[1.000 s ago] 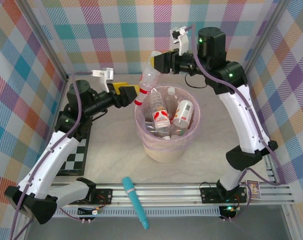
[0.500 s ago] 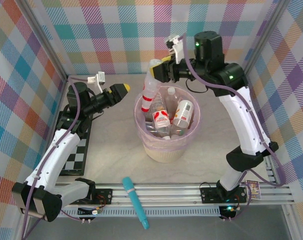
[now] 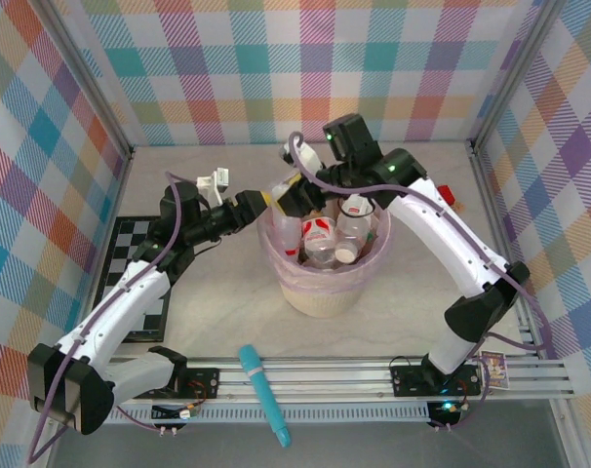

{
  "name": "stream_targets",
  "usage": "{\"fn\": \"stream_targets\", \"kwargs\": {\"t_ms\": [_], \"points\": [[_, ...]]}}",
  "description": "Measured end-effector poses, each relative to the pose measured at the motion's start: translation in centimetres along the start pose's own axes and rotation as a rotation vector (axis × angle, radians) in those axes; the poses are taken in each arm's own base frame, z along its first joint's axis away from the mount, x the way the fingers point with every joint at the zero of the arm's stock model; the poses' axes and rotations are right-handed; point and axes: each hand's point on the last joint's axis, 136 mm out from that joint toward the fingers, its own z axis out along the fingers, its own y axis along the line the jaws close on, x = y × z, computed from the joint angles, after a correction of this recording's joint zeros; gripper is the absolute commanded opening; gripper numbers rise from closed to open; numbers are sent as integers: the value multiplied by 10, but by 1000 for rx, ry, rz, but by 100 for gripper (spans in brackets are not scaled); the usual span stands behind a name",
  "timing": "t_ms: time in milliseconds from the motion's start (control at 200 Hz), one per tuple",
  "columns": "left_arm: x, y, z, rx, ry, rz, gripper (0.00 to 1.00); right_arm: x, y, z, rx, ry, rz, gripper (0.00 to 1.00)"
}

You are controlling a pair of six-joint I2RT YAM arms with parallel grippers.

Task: Put the plastic bottles in the bin

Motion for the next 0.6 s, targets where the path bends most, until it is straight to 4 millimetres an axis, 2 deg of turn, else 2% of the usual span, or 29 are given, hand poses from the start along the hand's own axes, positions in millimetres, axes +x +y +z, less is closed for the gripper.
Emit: {"fn": "stream_targets", "kwargs": {"t_ms": [60, 180, 250, 345, 450, 530, 600], "points": [[-3, -1, 0, 5, -15, 1, 60, 5, 1, 4, -13, 3, -11, 53], [-7, -4, 0, 13, -37, 1, 60, 2, 9, -1, -20, -9, -29, 82], [-9, -5, 1, 16, -43, 2, 59, -8, 12, -13, -1, -28, -43, 89], [-10, -4, 2, 15, -45, 2, 59, -37, 19, -38, 32, -100, -77, 89], [-9, -2, 2, 7, -45, -1, 59, -70, 30, -70, 65, -201, -123, 80], [-10, -1, 2, 4, -48, 1, 59, -80, 32, -81, 83, -232, -127, 74], [-10, -1, 2, 1, -49, 1, 59, -79, 25, -77, 113, -218, -107, 72]]}}
